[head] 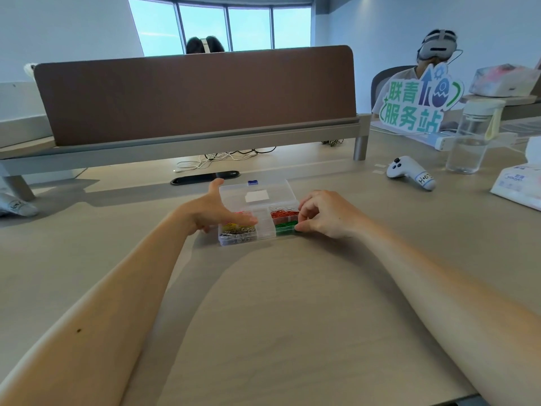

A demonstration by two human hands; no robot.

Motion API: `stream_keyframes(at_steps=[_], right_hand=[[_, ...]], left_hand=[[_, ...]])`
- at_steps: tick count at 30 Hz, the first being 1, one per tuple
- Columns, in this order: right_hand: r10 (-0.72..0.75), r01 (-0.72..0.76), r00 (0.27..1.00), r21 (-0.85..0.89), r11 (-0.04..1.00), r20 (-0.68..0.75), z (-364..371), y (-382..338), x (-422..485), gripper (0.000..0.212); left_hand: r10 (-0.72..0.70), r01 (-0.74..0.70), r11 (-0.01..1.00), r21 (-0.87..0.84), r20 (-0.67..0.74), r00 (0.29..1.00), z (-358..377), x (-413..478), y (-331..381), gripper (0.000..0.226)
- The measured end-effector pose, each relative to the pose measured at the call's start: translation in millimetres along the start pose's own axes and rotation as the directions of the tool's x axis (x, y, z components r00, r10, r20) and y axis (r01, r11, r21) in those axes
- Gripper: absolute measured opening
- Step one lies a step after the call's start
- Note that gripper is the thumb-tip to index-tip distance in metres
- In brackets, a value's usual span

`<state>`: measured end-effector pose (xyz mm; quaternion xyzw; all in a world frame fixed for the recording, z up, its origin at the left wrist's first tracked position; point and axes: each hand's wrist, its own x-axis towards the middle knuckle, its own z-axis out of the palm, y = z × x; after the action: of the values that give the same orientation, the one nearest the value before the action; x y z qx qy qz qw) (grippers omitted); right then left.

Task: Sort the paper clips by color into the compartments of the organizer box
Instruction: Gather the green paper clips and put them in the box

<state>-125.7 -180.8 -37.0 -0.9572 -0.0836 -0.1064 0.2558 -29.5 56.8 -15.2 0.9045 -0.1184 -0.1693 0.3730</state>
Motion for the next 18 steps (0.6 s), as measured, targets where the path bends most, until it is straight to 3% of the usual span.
stream_keyframes(at_steps=[12,15,18], right_hand=[[0.0,0.0,1.0,0.008,1.0,0.02,-3,-1,-3,0.014],[0.0,0.0,1.0,0.003,1.0,0.013,-5,0,-3,0.015],[0.005,-0.005,1.0,0.003,1.0,0.019,-6,2,-3,0.012]], left_hand=[[0.033,-0.033,0.998,0.06,0.001,0.999,1,6,-4,0.118],[-0.009,0.002,0.994,-0.11,-0.061,0.998,-1,12,-5,0.117],[-0.037,-0.002,0.943,-0.334,-0.111,0.993,-4,14,-10,0.094]])
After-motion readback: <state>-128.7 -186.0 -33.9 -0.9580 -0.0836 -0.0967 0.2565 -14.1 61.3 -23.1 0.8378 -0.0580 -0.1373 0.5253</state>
